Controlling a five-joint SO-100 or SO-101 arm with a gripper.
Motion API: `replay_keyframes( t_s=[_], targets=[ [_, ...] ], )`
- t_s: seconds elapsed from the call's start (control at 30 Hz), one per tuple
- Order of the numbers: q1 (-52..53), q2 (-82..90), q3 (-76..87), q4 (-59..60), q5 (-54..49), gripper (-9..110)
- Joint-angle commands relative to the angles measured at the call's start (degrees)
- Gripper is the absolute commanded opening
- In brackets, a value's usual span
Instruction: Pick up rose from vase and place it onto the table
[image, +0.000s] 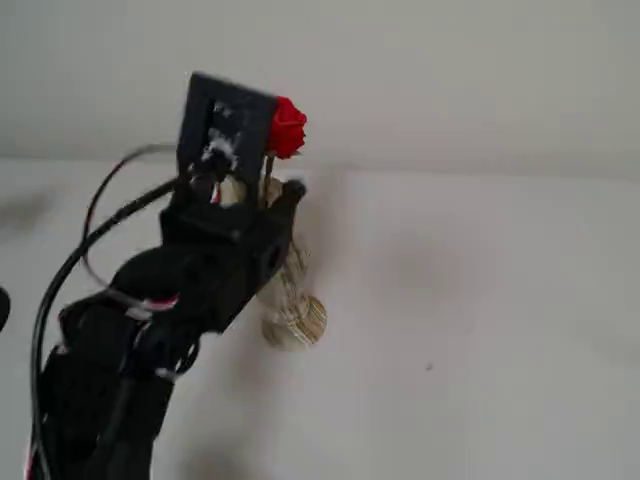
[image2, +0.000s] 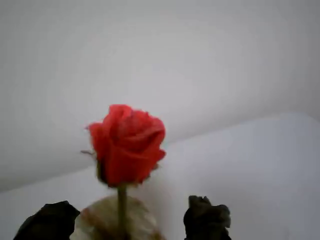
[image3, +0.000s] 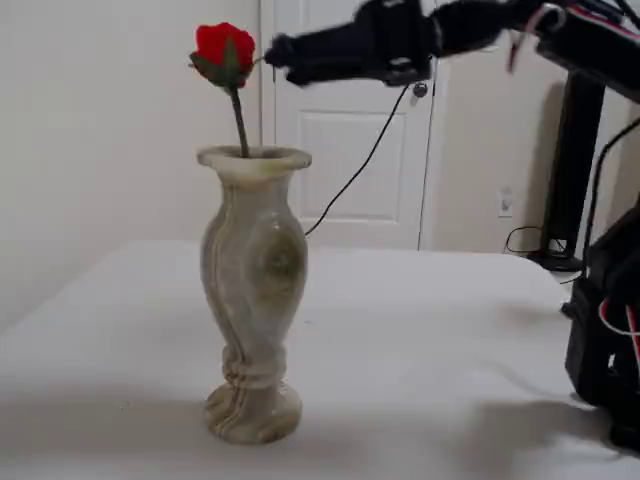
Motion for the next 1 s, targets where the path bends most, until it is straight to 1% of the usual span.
replay_keyframes(
  t_s=[0.0, 0.13, 0.3, 0.4, 0.53, 0.57, 0.73, 0.97],
  targets=[
    [-0.26, -3.69, -5.36, -3.16, 0.62, 30],
    [-1.32, -6.24, -5.36, -4.66, 1.49, 30],
    [-1.49, -9.32, -5.36, -7.65, 1.67, 26],
    [-1.49, -10.46, -5.36, -8.96, 1.41, 17],
    [-1.85, -11.60, -6.77, -9.40, 1.67, 1],
    [-2.02, -11.60, -7.21, -9.23, 1.67, 0],
    [-2.72, -11.60, -12.30, -6.94, 1.32, 0],
    [-0.97, -13.36, -28.30, 1.05, -1.14, 0]
  ],
)
